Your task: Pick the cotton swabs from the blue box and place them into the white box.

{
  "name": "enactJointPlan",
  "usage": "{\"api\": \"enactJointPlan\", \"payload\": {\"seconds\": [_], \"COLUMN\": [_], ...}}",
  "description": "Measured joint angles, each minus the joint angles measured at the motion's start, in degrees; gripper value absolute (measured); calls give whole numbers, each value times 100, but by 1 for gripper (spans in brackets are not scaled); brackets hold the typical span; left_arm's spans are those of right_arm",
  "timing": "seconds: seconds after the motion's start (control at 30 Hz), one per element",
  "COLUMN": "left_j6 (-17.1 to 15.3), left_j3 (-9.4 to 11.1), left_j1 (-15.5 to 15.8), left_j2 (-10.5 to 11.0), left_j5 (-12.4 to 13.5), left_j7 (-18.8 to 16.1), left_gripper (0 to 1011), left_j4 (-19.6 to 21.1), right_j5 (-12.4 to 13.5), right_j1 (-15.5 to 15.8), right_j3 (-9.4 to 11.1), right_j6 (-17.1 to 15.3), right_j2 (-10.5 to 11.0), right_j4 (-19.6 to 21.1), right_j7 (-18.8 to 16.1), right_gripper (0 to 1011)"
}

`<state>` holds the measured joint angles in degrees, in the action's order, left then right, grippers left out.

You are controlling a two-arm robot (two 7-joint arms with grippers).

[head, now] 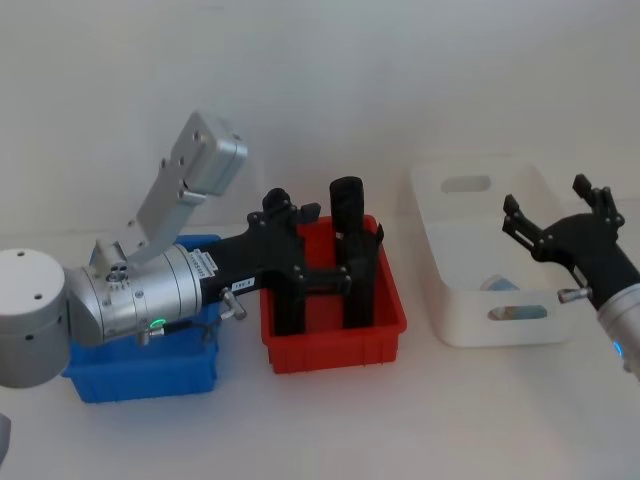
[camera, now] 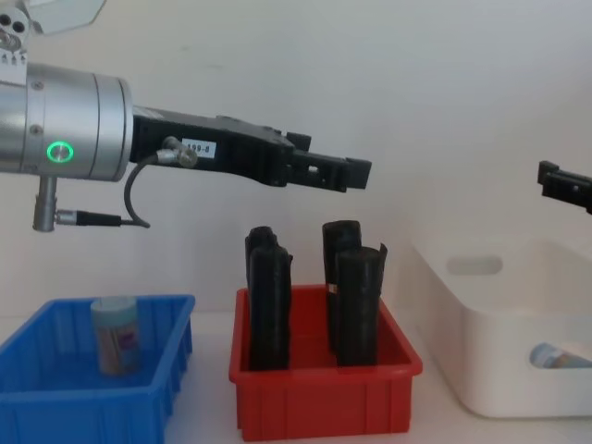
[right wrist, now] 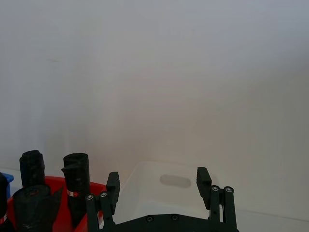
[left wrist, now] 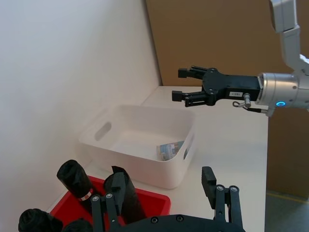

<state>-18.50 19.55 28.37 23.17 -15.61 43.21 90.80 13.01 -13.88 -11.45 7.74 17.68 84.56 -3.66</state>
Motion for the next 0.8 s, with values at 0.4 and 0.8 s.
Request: {"api": "enactJointPlan", "payload": {"seconds": [0.4, 0.8], "left_j6": [358, 765], "left_j3": [134, 285], "left_j1": [-299, -642], "left_j2": [-27, -59], "left_j5": [84, 179], "left_j7": [-863, -1845], "left_gripper": [1004, 1004], "left_j4": [49, 104], "right_j5": [153, 297], "right_j1": [645, 1244], "right_j3": [-65, -128], "right_j6": [-427, -820], "right_j2": [74, 145], "right_j4": [732, 1414], "right_j7": [-5, -12], "right_gripper": [1002, 1002]}}
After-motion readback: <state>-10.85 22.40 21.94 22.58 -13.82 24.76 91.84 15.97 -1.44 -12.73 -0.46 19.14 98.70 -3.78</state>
